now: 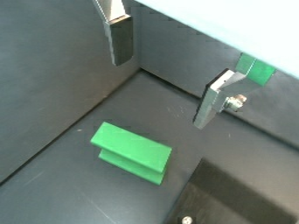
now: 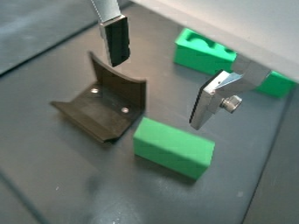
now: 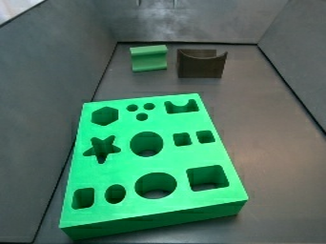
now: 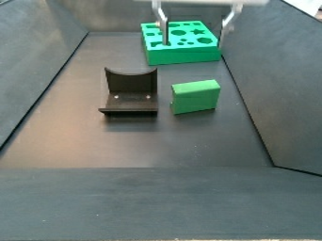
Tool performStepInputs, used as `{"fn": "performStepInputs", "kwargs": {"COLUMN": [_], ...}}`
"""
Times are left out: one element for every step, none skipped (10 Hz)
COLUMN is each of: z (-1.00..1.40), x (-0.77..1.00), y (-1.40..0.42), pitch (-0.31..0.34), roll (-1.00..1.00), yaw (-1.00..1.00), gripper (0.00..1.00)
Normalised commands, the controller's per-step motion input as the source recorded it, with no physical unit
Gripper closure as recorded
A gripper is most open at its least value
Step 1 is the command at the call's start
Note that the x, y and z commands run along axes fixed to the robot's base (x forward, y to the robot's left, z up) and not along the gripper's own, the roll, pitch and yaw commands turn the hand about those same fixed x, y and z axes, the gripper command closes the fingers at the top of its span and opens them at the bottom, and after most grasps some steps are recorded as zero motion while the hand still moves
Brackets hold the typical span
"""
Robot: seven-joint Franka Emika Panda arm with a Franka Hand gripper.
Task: Pick up the arch object. Move up. Place the arch object on the fixture. Regrasp the arch object. Rotate the arch object. Move to above the board. Insert the arch object.
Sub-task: Pick up the arch object.
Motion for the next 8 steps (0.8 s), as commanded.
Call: {"fn": "performStepInputs", "kwargs": {"z": [-0.73,-0.73,-0.73,-0.77,-0.78,-0.78,-0.78,-0.78], "x": [0.00,0.00,-0.02,-0.07,-0.07,-0.07,-0.07,-0.07], "y": [0.00,0.00,0.00,0.00,0.00,0.00,0.00,0.00], "pitch": [0.000,0.000,-0.059,-0.111,-0.117,-0.120,-0.119,-0.116], "roll": [0.00,0.00,0.00,0.00,0.00,0.00,0.00,0.00], "yaw": [-1.00,-1.00,-1.00,-1.00,-1.00,-1.00,-1.00,-1.00], "gripper": [0.00,0.00,0.00,0.00,0.00,0.00,0.00,0.00]}}
